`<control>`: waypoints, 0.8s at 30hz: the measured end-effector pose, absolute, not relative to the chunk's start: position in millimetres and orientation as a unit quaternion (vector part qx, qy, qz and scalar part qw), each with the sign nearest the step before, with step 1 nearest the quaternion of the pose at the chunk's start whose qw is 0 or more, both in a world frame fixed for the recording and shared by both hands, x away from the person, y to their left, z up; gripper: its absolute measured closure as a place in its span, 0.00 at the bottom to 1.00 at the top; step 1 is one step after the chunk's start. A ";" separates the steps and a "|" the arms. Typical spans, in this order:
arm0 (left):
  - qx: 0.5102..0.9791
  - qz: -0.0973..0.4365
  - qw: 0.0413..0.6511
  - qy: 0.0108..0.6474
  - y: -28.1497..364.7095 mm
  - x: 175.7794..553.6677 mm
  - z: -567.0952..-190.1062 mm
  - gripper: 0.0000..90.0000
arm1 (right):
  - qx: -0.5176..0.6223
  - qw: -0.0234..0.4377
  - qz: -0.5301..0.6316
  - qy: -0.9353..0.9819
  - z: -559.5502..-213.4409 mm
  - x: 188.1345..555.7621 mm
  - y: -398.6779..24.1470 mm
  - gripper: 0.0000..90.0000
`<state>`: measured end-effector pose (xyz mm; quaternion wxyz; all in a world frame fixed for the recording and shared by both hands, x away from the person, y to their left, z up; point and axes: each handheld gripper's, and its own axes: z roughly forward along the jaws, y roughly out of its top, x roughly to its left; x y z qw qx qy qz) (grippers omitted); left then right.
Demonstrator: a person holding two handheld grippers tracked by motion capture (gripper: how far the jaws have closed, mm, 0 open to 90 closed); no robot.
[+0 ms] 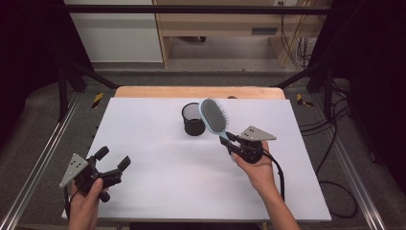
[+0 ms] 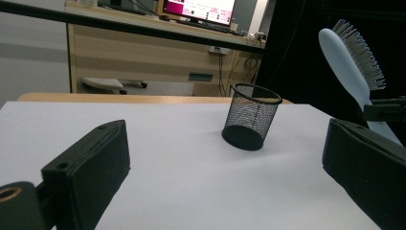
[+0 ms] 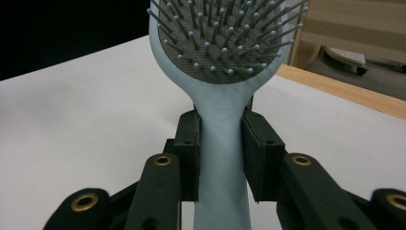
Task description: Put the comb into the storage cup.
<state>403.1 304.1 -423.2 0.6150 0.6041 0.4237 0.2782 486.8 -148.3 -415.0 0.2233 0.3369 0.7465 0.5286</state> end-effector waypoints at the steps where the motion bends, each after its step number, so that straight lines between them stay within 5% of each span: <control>1: 0.605 0.277 0.616 0.422 302.3 404.0 -421.7 0.03 | 0.335 0.224 0.530 0.746 -415.2 486.0 -147.6 0.77; 24: 0.637 0.246 0.619 0.388 251.5 424.3 -397.9 0.03 | 0.342 0.216 0.551 0.730 -421.6 480.4 -135.7 0.77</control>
